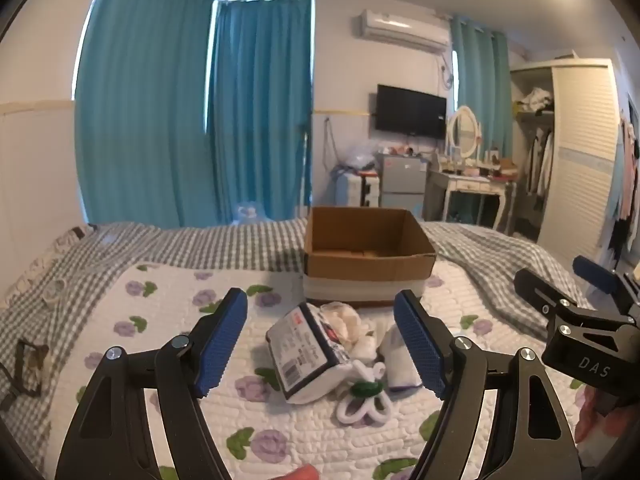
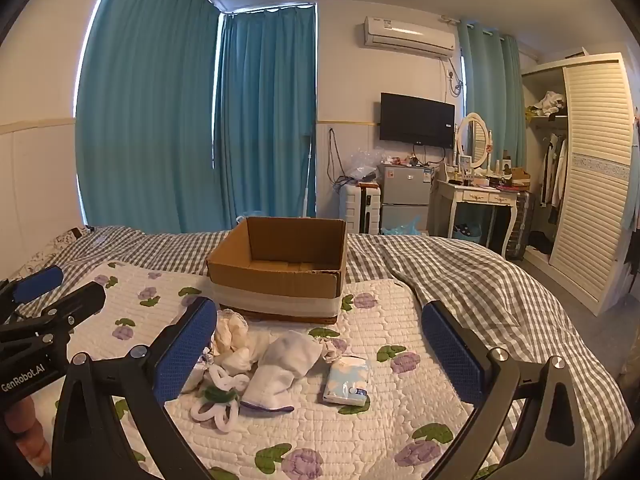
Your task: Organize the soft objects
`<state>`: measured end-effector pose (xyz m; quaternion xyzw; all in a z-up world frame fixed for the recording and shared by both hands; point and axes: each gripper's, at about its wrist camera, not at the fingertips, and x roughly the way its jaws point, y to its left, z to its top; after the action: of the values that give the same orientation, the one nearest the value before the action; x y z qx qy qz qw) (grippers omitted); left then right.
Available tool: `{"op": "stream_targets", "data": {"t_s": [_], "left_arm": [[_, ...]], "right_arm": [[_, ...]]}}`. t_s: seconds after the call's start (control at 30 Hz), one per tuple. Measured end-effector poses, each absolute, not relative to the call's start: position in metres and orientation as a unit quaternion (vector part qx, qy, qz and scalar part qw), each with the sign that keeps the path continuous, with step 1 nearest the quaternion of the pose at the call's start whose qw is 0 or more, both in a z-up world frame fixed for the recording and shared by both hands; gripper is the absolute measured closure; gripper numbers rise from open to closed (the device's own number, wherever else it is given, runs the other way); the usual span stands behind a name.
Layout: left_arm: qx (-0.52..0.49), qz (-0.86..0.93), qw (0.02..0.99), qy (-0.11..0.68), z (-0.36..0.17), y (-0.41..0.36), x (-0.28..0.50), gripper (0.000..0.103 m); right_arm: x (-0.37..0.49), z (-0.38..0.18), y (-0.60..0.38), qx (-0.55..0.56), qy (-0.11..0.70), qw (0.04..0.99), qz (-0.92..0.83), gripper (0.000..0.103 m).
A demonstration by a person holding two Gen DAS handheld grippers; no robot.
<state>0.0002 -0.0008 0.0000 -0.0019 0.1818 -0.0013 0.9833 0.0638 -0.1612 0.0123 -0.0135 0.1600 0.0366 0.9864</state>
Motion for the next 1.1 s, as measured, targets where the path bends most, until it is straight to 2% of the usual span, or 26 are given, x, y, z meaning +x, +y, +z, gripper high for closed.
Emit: {"op": "stream_targets", "data": {"t_s": [1.1], "left_arm": [[-0.012, 0.0, 0.984, 0.179, 0.003, 0.005, 0.0, 0.026]], "right_arm": [[0.064, 0.012, -0.161, -0.009, 0.162, 0.986, 0.038, 0.0]]}}
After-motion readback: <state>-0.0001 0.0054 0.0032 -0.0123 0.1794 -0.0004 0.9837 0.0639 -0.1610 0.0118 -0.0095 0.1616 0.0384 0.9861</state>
